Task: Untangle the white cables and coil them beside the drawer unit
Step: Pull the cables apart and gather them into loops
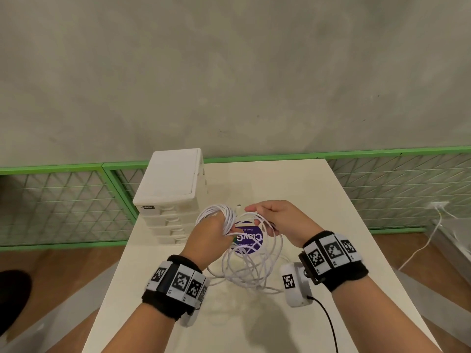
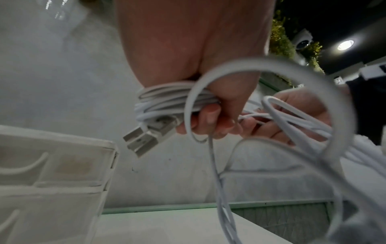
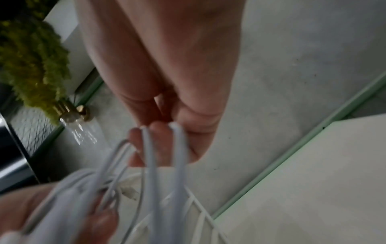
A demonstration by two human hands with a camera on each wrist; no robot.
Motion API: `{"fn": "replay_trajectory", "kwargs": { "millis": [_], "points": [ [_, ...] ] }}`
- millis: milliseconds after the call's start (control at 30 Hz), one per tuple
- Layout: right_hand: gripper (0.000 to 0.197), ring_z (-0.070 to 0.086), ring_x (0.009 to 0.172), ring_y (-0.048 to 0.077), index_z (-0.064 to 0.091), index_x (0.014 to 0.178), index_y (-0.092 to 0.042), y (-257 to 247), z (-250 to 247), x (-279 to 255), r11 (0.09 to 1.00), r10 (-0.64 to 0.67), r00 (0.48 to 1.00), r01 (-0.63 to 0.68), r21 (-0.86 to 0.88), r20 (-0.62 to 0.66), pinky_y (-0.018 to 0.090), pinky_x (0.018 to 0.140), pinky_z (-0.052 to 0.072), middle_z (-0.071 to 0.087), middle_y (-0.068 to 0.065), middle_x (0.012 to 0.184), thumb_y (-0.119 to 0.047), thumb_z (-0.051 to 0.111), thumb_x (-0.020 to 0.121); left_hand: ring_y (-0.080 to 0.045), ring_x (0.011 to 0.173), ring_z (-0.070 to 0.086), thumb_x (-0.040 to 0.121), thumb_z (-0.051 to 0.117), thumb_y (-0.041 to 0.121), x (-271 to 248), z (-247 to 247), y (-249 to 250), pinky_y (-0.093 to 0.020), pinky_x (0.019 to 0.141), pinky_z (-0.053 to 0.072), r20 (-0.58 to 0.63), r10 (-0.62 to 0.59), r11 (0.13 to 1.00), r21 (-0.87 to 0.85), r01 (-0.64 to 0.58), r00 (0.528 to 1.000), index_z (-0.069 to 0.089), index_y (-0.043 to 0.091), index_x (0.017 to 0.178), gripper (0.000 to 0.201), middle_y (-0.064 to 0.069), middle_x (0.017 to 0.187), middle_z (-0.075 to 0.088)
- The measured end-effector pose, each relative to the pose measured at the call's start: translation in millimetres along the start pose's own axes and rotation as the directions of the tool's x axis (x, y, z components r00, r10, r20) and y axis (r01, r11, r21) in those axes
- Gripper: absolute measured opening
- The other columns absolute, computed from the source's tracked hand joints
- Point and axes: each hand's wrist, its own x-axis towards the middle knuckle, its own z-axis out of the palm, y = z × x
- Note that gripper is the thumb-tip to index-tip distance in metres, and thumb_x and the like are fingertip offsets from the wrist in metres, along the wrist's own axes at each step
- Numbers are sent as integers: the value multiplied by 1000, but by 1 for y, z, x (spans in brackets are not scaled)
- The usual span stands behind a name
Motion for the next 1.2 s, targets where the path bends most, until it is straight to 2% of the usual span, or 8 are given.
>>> {"fn": "replay_trajectory", "kwargs": {
  "millis": [167, 400, 567, 767, 933, 1033, 1100, 1200],
  "points": [
    [28, 52, 67, 5, 62, 118, -25, -11, 2, -1, 998, 0, 1000, 1, -56, 22, 19, 60, 40, 59, -8, 78, -19, 44, 98, -1, 54, 50, 78, 76, 19, -3, 4, 5, -19, 56, 36, -29, -52, 975, -216, 44, 998, 44, 18, 62, 35, 7, 57, 51],
    [44, 35, 49, 4, 47, 135, -25, -27, 11, -6, 951, -199, 972, 222, 214, -127, 14, 44, 30, 47, 0, 75, -5, 40, 96, -15, 65, 46, 70, 80, 15, 2, 16, -2, -19, 56, 34, -43, -143, 940, -317, 122, 989, 50, 12, 66, 31, -4, 70, 51],
    [46, 34, 46, 2, 43, 135, -23, -37, -4, -12, 772, -329, 882, 457, 441, -337, 13, 42, 29, 45, 3, 76, 2, 39, 96, -11, 60, 48, 74, 79, 14, -4, 21, -9, -8, 51, 35, 21, -216, 924, -319, 211, 976, 47, 15, 61, 34, 4, 64, 48],
    [41, 30, 42, 4, 54, 123, -17, -19, -46, -7, 752, -84, 786, 453, 479, -612, 17, 42, 23, 44, 1, 69, 4, 33, 95, -1, 52, 51, 75, 78, 20, -13, 20, -23, -13, 53, 34, 43, -250, 922, -293, 251, 967, 51, 18, 51, 37, 7, 52, 52],
    [32, 47, 61, 12, 69, 105, -18, 3, -53, -9, 1000, 16, 847, 1, 31, -532, 27, 59, 38, 53, -3, 74, -39, 49, 93, 0, 59, 62, 79, 76, 18, -12, 12, -18, -9, 56, 40, -44, -260, 918, -320, 233, 965, 49, 15, 54, 36, 1, 50, 58],
    [38, 43, 123, 23, 59, 124, -30, 15, -50, -6, 757, -126, 873, -222, -614, -471, 41, 103, 35, 51, 3, 133, -45, 53, 90, -18, 72, 67, 78, 76, 24, -6, 11, -13, -27, 70, 50, -21, -226, 930, -302, 209, 974, 51, 15, 62, 31, -6, 61, 63],
    [46, 20, 141, 23, 44, 136, -37, 19, -41, -1, 608, -142, 950, -137, -782, -277, 45, 115, 18, 28, 0, 152, -31, 55, 92, -11, 67, 62, 78, 76, 24, -4, 8, -6, -16, 63, 45, -24, -171, 951, -265, 159, 985, 50, 16, 63, 32, -1, 59, 59],
    [43, 16, 144, 18, 52, 130, -35, 30, -21, 10, 650, -72, 997, 52, -758, 6, 41, 117, 15, 35, -6, 150, -25, 60, 89, 1, 59, 59, 79, 72, 13, -2, 4, 5, -10, 52, 39, -26, -128, 965, -233, 118, 991, 52, 13, 63, 27, 2, 57, 57]
  ]
}}
